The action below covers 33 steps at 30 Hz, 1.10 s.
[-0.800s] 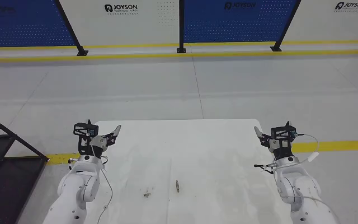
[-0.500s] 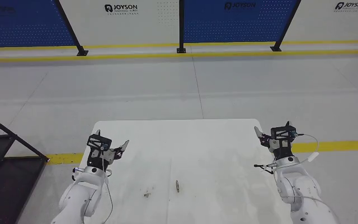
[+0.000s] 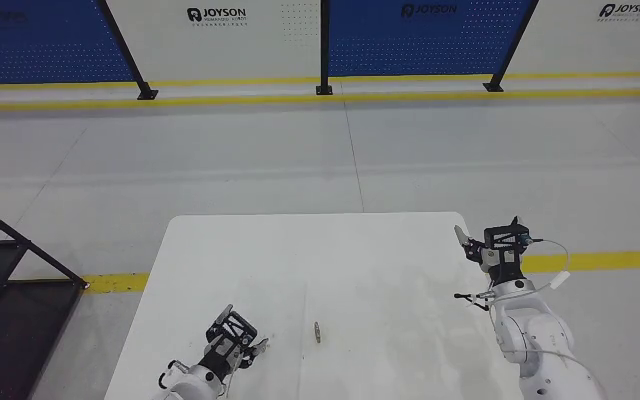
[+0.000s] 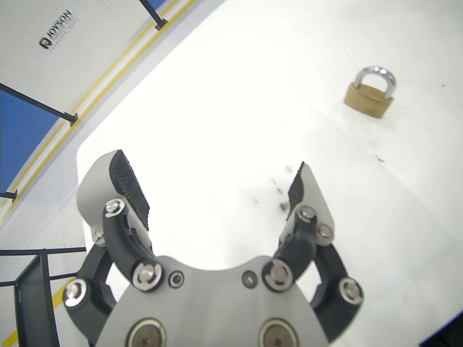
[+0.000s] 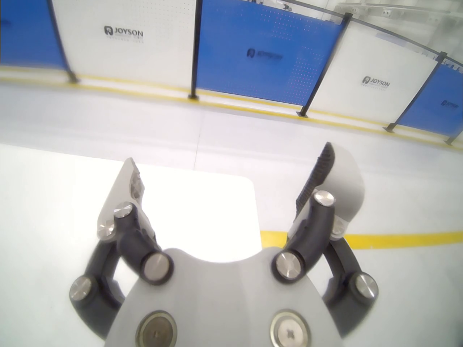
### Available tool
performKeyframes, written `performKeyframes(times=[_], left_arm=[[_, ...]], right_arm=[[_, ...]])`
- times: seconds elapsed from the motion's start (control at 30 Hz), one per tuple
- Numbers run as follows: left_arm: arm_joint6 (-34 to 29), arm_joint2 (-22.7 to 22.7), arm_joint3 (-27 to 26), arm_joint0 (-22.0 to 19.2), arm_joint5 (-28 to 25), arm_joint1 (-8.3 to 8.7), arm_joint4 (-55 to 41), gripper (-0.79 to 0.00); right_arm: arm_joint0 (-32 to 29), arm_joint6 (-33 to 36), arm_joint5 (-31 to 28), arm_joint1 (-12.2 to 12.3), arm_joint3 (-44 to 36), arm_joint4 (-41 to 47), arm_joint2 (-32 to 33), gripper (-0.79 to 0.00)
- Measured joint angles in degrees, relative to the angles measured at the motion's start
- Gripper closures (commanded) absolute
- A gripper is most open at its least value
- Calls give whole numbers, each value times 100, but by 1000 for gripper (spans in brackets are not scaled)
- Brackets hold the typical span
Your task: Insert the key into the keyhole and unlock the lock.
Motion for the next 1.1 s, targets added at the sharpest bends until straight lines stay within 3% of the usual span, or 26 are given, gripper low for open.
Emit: performKeyframes(times=[0.13,0.33,0.63,0.9,1.1], left_arm=[[-826,157,-33,-271,-469,-14,-344,-773],[-1578,454,-56,-528,-181,-56,-186,-757],[-1813,700,-72,-378,123,-73,47,-763],[-1913,751,63,-399,130,-81,-149,-659],[-2035,844,209,-594,112,-99,-278,-523]], right_arm=[[0,0,0,0,0,0,0,-785],[0,0,0,0,0,0,0,-785],[0,0,0,0,0,0,0,-785],[0,0,0,0,0,0,0,-785],[0,0,0,0,0,0,0,-785]])
